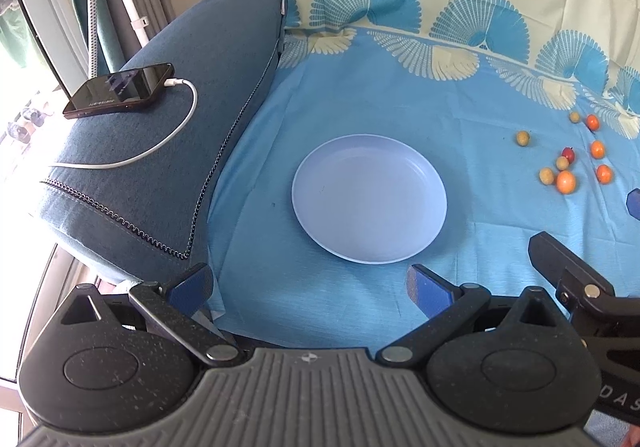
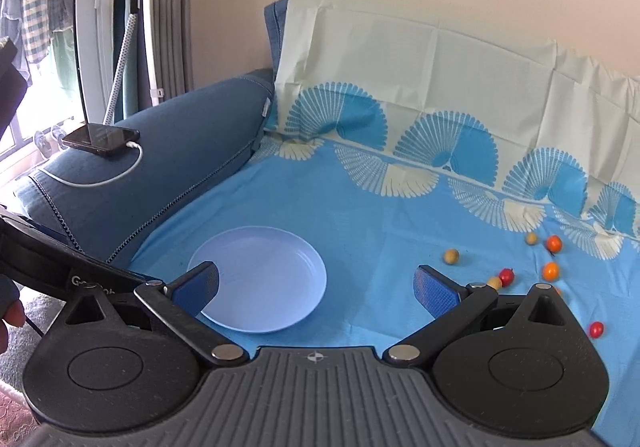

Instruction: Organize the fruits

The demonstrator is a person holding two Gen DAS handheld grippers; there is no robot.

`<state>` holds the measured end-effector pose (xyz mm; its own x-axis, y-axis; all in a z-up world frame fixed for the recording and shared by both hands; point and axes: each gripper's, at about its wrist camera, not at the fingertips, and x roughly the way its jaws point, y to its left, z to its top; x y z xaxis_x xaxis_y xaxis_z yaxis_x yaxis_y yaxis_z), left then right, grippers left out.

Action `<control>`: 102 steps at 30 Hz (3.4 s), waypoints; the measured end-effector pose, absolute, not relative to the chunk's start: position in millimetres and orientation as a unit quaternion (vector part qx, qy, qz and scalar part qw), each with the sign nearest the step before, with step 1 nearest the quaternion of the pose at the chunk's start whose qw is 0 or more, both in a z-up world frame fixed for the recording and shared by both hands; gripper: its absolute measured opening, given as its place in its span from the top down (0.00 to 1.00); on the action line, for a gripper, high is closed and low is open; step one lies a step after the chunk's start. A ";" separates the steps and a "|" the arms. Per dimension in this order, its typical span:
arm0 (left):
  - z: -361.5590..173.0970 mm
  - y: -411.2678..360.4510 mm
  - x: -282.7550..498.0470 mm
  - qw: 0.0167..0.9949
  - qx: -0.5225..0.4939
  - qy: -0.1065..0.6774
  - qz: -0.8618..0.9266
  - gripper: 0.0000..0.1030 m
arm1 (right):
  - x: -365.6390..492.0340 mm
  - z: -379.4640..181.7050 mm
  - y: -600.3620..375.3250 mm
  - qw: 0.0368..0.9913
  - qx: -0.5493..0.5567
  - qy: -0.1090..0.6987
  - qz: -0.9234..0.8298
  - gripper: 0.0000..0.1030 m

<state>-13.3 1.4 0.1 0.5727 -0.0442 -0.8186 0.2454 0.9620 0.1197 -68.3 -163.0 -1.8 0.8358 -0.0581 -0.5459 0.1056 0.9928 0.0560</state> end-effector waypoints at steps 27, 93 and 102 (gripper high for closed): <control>-4.5 -4.7 -11.5 0.878 0.127 0.455 -0.074 0.00 | -62.0 -8.7 -171.9 0.950 0.062 0.303 -0.043 0.00; -190.1 -381.6 108.8 0.783 0.329 0.470 -0.238 0.00 | -58.1 -217.0 -597.6 0.791 0.307 0.375 -0.375 0.00; -194.6 -380.9 133.0 0.776 0.300 0.479 -0.279 0.00 | -19.6 -248.8 -608.6 0.803 0.237 0.395 -0.378 0.00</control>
<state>133.0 -380.9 -194.6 0.3849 -0.1458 -0.9114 0.7216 0.6633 0.1986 -19.5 -608.6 -248.8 0.4034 -0.4198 -0.8131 0.7936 0.6028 0.0826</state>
